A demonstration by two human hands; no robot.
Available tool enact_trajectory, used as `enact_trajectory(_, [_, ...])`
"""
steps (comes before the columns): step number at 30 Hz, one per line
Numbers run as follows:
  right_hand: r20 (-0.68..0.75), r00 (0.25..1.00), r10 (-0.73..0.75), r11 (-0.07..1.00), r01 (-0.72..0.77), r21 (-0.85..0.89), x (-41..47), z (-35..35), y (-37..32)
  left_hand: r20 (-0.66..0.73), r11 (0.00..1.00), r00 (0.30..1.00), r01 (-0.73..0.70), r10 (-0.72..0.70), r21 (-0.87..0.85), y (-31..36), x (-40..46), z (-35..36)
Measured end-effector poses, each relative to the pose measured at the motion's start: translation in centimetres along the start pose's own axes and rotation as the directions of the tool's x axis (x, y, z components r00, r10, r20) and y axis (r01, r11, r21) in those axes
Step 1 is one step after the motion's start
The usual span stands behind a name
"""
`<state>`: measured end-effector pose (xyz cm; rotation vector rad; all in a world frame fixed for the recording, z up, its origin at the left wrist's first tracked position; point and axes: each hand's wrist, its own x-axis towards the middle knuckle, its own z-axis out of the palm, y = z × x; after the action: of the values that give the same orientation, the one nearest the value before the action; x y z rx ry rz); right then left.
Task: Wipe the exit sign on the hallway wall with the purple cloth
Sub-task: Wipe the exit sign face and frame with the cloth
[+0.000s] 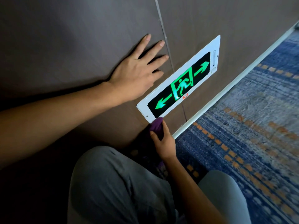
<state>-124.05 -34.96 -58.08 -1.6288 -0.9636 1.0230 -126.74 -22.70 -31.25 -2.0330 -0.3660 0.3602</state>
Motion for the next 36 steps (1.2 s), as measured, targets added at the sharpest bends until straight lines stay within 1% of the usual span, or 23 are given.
enact_trajectory(3, [-0.129, 0.991, 0.042, 0.995, -0.03, 0.09, 1.2, -2.1, -0.1, -0.01, 1.0, 1.0, -0.002, 0.002, 0.002, 0.1, 0.0, 0.2])
enact_trajectory(5, [-0.145, 0.988, 0.06, 0.991, -0.041, 0.129, 2.3, -3.7, -0.1, -0.012, 1.0, 1.0, -0.009, 0.009, 0.012, 0.0, 0.0, 0.3])
enact_trajectory(8, [-0.142, 0.986, 0.093, 0.989, -0.075, 0.124, 4.2, -5.7, 0.1, -0.004, 0.998, 0.999, -0.047, 0.048, 0.043, 0.0, -0.1, 0.4])
enact_trajectory(10, [-0.165, 0.98, 0.115, 0.983, -0.088, 0.163, 5.3, -6.7, -0.1, 0.01, 0.996, 0.997, -0.071, 0.071, 0.052, 0.1, 0.1, 0.4])
enact_trajectory(13, [-0.268, 0.955, 0.124, 0.961, -0.049, 0.271, 7.1, -7.1, -1.1, 0.011, 0.994, 0.994, -0.105, 0.105, 0.033, -0.2, 0.7, 0.6])
enact_trajectory(15, [-0.317, 0.939, 0.131, 0.955, -0.034, 0.295, 8.3, -6.5, -1.8, -0.005, 0.993, 0.993, -0.118, 0.118, -0.004, -0.4, 1.4, 0.5])
enact_trajectory(17, [-0.32, 0.938, 0.129, 0.963, -0.042, 0.267, 8.4, -5.3, -2.1, 0.0, 0.993, 0.993, -0.121, 0.121, -0.016, -0.5, 2.1, 0.4])
enact_trajectory(22, [-0.251, 0.966, 0.069, 0.988, -0.031, 0.154, 5.7, -2.6, -1.1, -0.015, 0.987, 0.987, -0.158, 0.158, 0.012, -0.3, 4.8, 0.5])
enact_trajectory(25, [-0.169, 0.985, 0.022, 0.99, 0.002, 0.14, 4.1, -2.3, -0.1, -0.009, 0.982, 0.982, -0.187, 0.187, 0.036, -0.6, 5.2, 0.9])
enact_trajectory(26, [-0.166, 0.986, 0.006, 0.989, 0.018, 0.145, 3.9, -2.6, 0.1, 0.003, 0.981, 0.982, -0.189, 0.189, 0.035, -0.6, 5.3, 1.0])
enact_trajectory(28, [-0.24, 0.971, 0.019, 0.978, 0.032, 0.205, 4.5, -3.7, 0.1, 0.037, 0.982, 0.982, -0.186, 0.185, 0.027, -0.5, 5.6, 0.8])
enact_trajectory(30, [-0.353, 0.93, 0.103, 0.944, 0.021, 0.33, 6.6, -5.6, -0.5, 0.06, 0.985, 0.984, -0.171, 0.17, 0.026, -0.8, 6.2, 0.4])
enact_trajectory(32, [-0.413, 0.897, 0.157, 0.918, 0.022, 0.396, 10.0, -7.9, -1.3, 0.042, 0.987, 0.988, -0.153, 0.151, 0.048, -1.5, 7.1, 0.0])
enact_trajectory(34, [-0.427, 0.892, 0.147, 0.926, 0.027, 0.376, 13.0, -10.1, -1.2, 0.016, 0.987, 0.989, -0.147, 0.146, 0.058, -2.1, 8.0, -0.2])
enact_trajectory(36, [-0.407, 0.907, 0.105, 0.956, 0.02, 0.291, 14.7, -11.2, -0.7, 0.02, 0.985, 0.987, -0.16, 0.159, 0.069, -2.1, 8.7, -0.2])
